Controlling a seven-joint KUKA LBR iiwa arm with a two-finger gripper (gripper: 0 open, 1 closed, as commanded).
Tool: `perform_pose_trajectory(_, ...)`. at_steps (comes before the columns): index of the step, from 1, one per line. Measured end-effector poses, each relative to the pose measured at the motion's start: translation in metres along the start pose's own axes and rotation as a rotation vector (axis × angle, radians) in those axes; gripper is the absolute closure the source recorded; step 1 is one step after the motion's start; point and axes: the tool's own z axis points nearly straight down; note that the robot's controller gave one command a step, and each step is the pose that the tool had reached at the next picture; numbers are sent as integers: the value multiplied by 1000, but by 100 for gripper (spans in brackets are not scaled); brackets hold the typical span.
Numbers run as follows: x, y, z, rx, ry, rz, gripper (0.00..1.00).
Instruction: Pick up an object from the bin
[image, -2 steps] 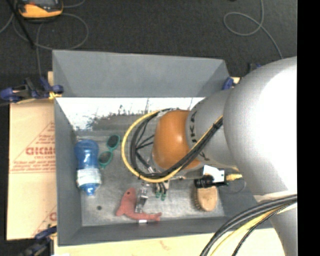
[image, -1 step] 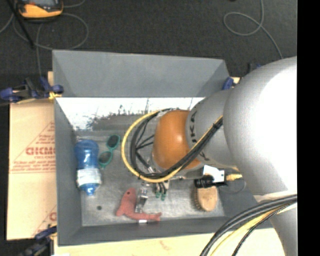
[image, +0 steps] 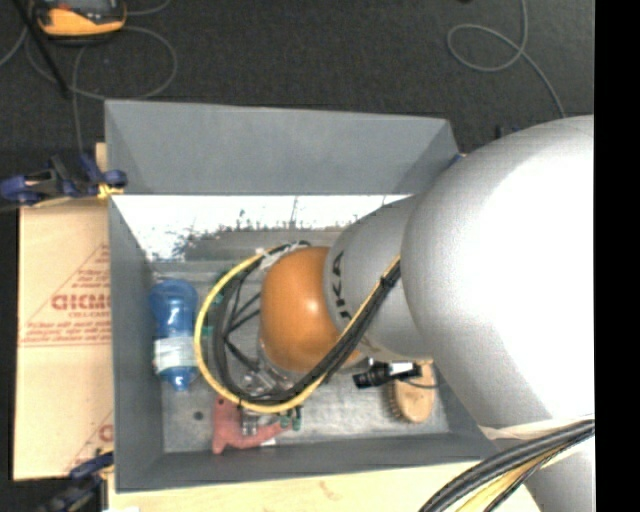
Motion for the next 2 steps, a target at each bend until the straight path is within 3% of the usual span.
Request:
perform_pose_trajectory(1, 0, 0, 0, 0, 0, 0, 100)
perform_pose_trajectory(2, 4, -9, -37, 2, 8, -62, 100)
